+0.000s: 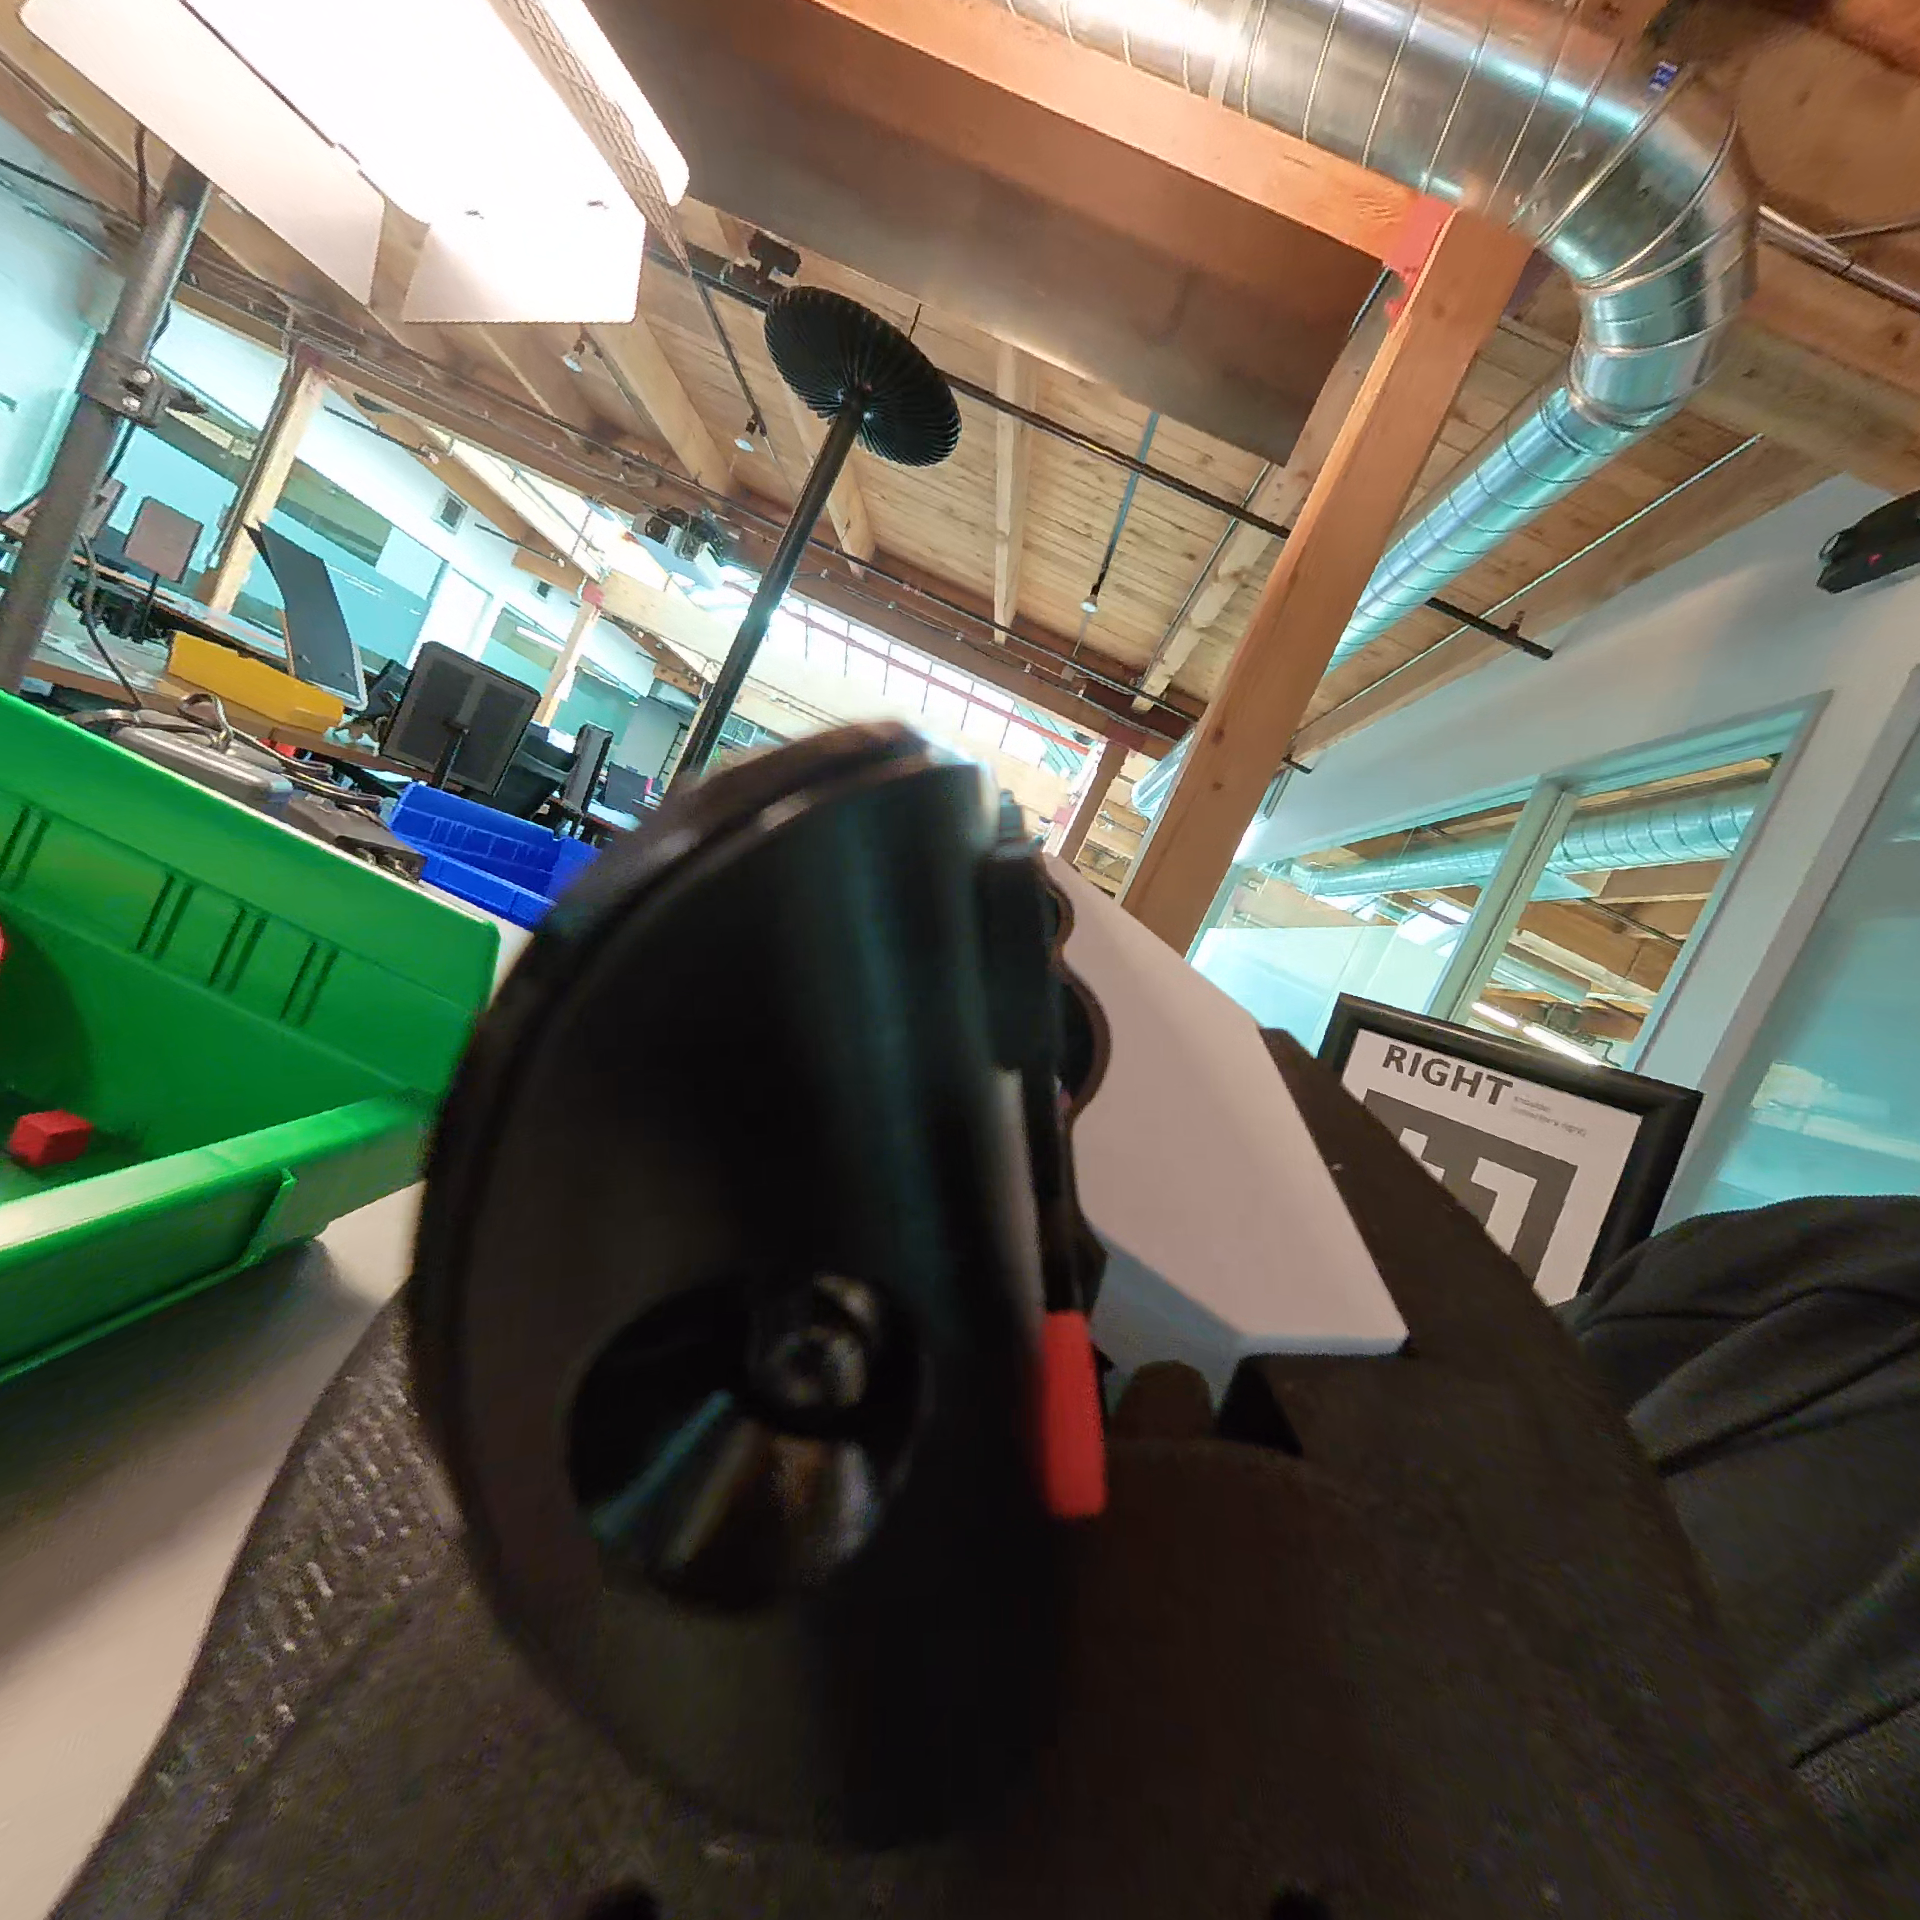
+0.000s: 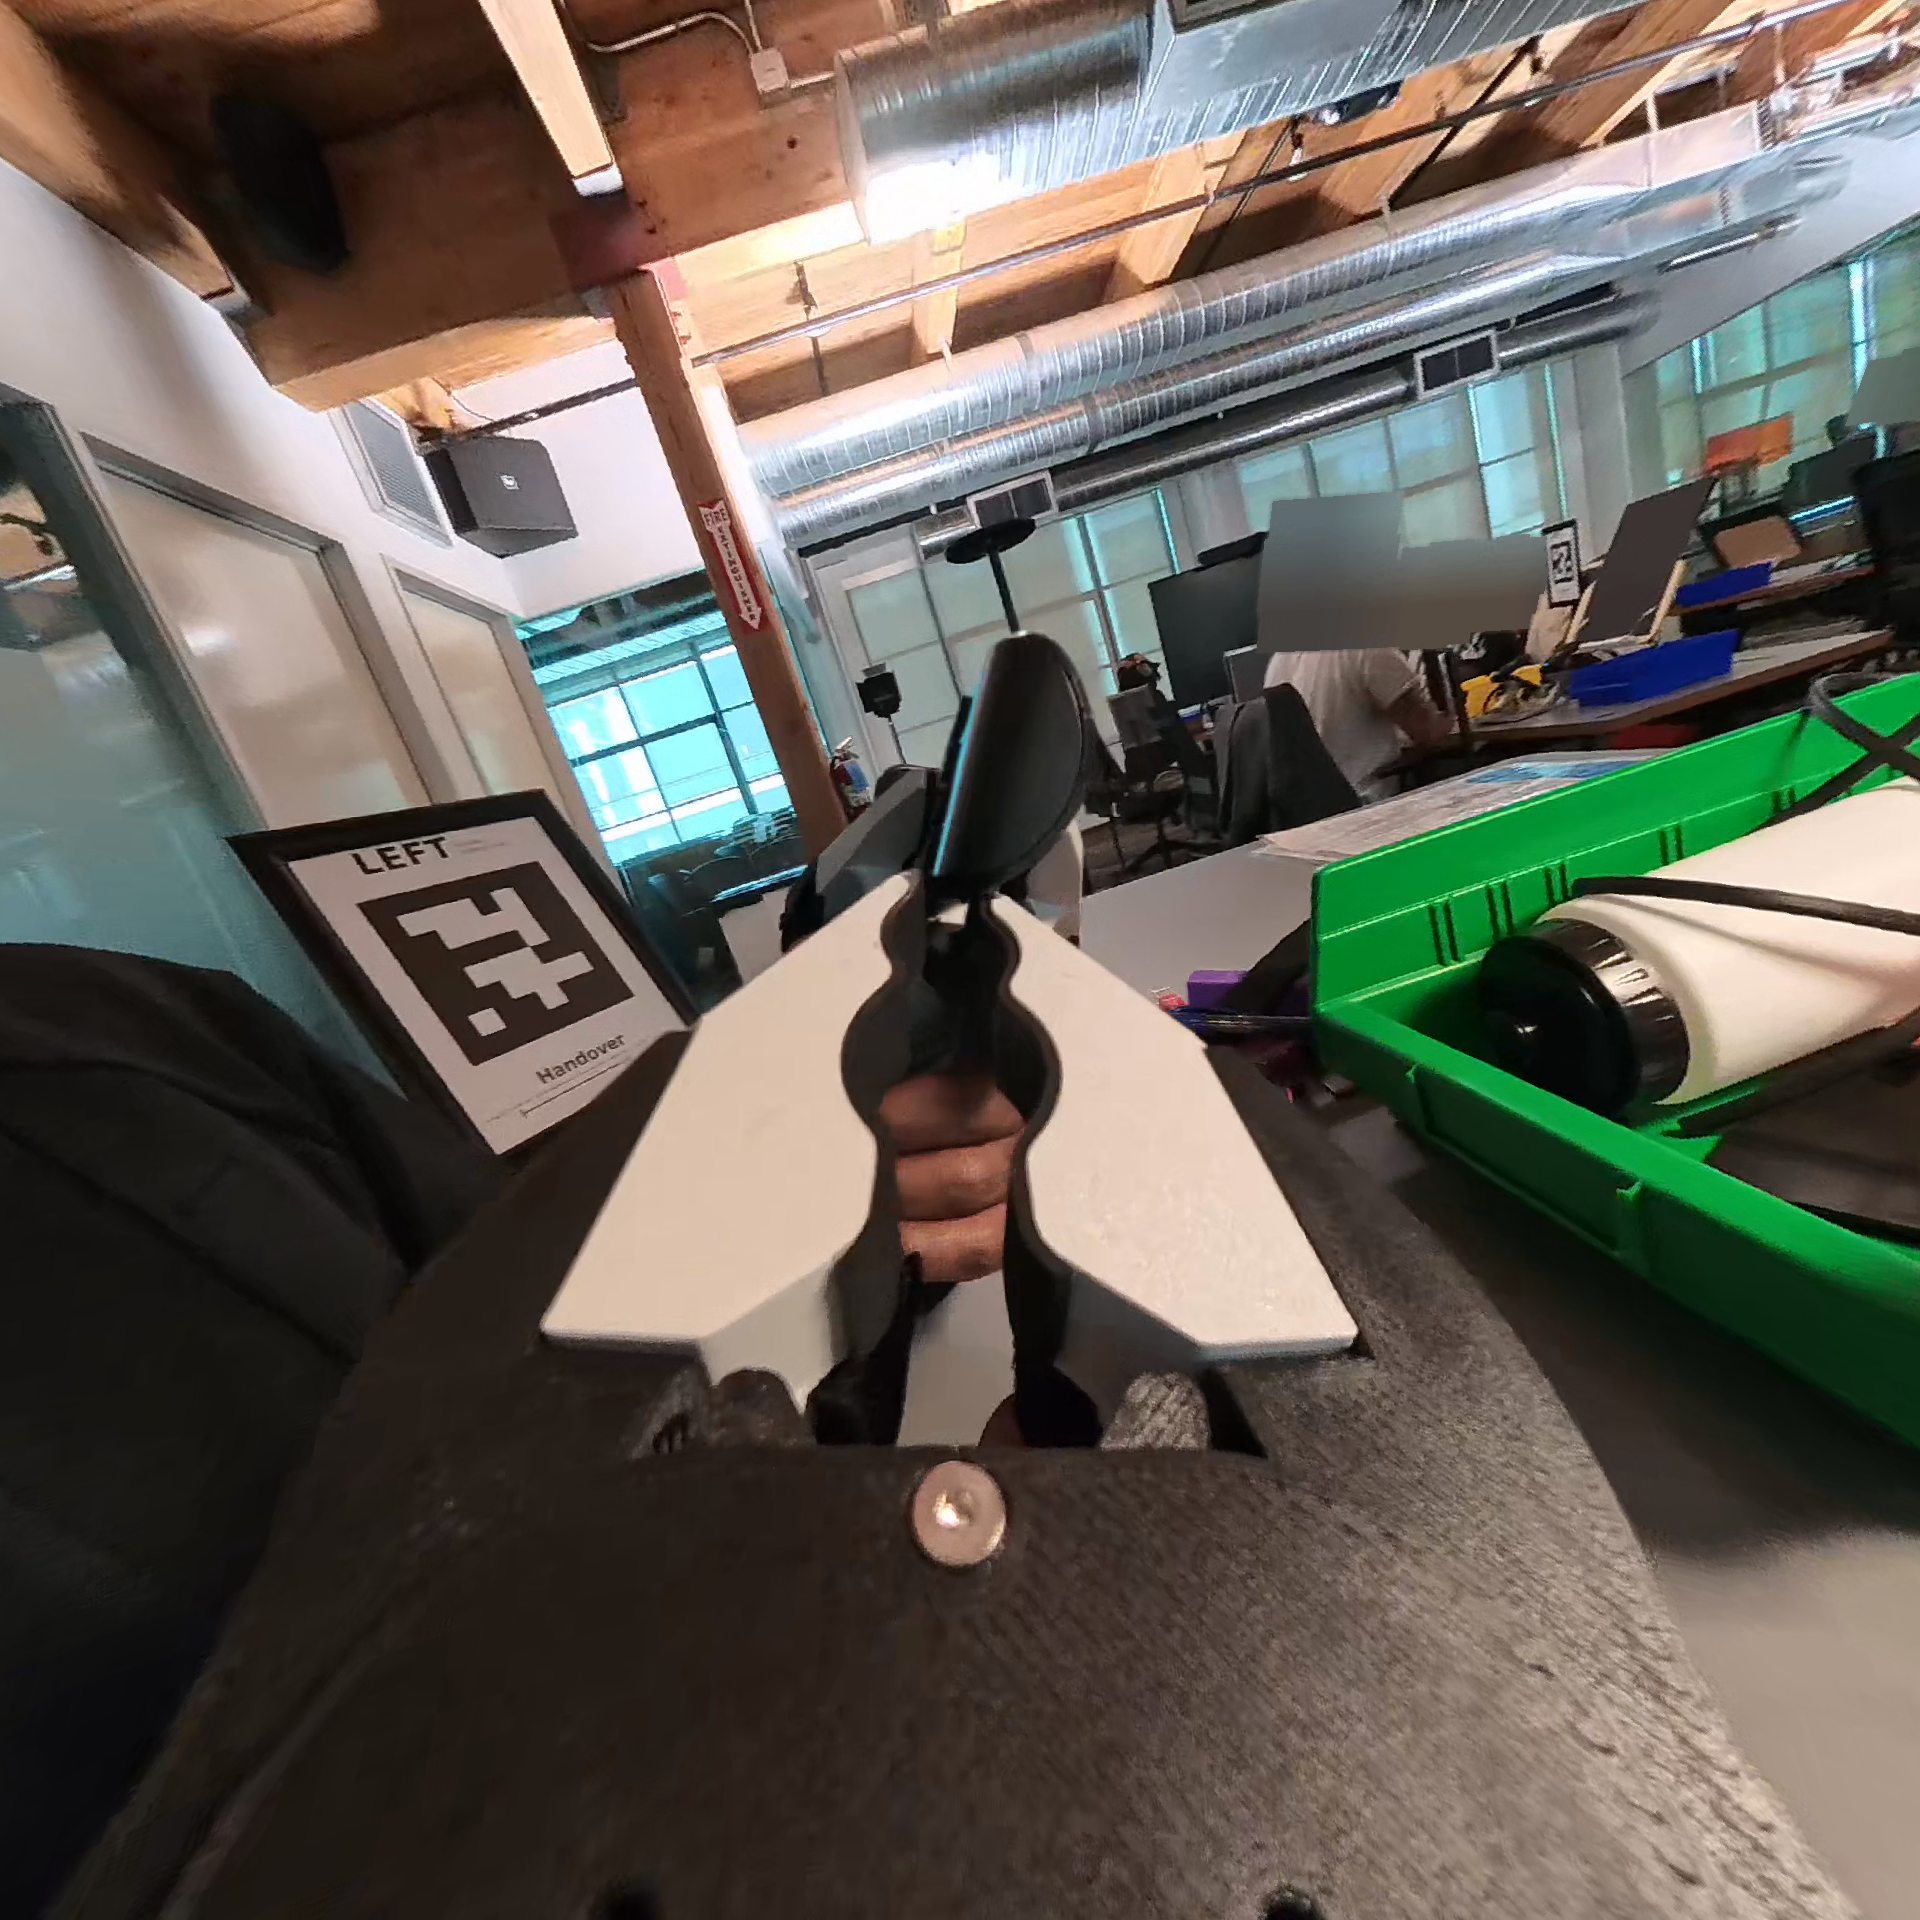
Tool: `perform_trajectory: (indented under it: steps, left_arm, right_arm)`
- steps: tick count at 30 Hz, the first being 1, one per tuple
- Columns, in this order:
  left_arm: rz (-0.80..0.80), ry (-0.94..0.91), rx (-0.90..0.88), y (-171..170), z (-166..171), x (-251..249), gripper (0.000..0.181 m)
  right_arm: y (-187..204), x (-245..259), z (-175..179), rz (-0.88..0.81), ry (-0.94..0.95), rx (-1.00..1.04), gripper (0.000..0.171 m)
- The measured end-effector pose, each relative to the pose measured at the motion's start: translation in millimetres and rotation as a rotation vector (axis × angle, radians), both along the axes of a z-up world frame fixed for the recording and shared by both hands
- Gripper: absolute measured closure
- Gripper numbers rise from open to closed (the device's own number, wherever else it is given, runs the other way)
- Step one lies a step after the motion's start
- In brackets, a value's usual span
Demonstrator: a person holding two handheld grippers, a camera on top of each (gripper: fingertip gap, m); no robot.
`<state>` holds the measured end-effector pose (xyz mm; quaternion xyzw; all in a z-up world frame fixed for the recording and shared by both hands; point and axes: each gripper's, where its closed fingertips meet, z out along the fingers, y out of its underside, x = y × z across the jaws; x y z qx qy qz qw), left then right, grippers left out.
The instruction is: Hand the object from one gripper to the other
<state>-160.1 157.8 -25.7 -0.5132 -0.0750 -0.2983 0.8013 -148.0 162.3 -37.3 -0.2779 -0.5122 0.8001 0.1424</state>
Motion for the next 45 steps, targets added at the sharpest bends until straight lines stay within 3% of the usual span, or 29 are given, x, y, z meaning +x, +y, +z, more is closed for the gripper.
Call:
perform_trajectory:
  steps: [1,3,11,13,21,23,25,26,27,31,35,36,37,39,43,45]
  left_arm:
    - [0.0,0.006,0.001,-0.3,0.2,0.6,0.152]
    - [-0.003,0.007,0.01,-1.3,1.3,1.3,0.153]
    - [-0.038,0.066,-0.005,0.0,-0.4,12.7,0.152]
    - [-0.06,0.078,-0.014,0.3,-1.7,16.6,0.151]
    - [-0.061,0.155,-0.074,6.0,-10.2,25.6,0.149]
    - [-0.063,0.17,-0.07,6.0,-10.0,28.2,0.15]
    - [-0.067,0.184,-0.079,6.3,-11.3,29.7,0.151]
    - [-0.077,0.197,-0.088,6.7,-12.7,32.4,0.148]
    - [-0.078,0.214,-0.095,7.5,-14.0,34.7,0.149]
    - [-0.067,0.243,-0.105,9.2,-15.6,37.0,0.151]
    - [-0.018,0.233,-0.077,6.5,-9.8,29.6,0.154]
    - [-0.027,0.235,-0.068,4.9,-8.4,30.9,0.156]
    - [-0.03,0.248,-0.067,4.6,-8.5,32.6,0.157]
    - [-0.036,0.293,-0.098,7.9,-13.9,38.3,0.158]
    - [-0.049,0.364,-0.13,12.8,-21.0,50.3,0.158]
    - [-0.031,0.37,-0.129,12.3,-20.8,47.8,0.158]
  right_arm:
    - [-0.8,1.3,0.9,0.01,0.003,-0.006,0.16]
    - [-2.8,3.3,2.1,0.023,0.01,-0.009,0.148]
    - [-1.4,4.5,3.3,0.019,0.022,0.0,0.151]
    - [3.2,3.3,7.0,-0.005,0.032,-0.024,0.142]
    - [13.0,7.4,14.0,-0.04,0.083,-0.015,0.149]
    - [12.4,9.6,14.1,-0.037,0.095,0.006,0.148]
    - [17.1,8.3,15.9,-0.072,0.101,0.021,0.135]
    - [18.7,10.0,16.5,-0.061,0.102,0.024,0.139]
    - [17.2,13.7,15.3,-0.028,0.102,0.039,0.149]
    - [12.6,21.9,3.8,0.025,0.093,0.176,0.153]
    - [-2.6,24.9,-29.9,0.047,0.054,0.434,0.154]
    - [-2.9,23.0,-32.6,0.013,0.072,0.479,0.144]
    - [-2.6,21.4,-29.7,-0.016,0.091,0.481,0.133]
    - [-9.5,26.0,-27.0,0.043,0.064,0.436,0.134]
    - [-27.7,22.0,-55.0,0.072,0.028,0.562,0.134]
    - [-35.2,24.0,-53.7,0.106,0.03,0.523,0.142]
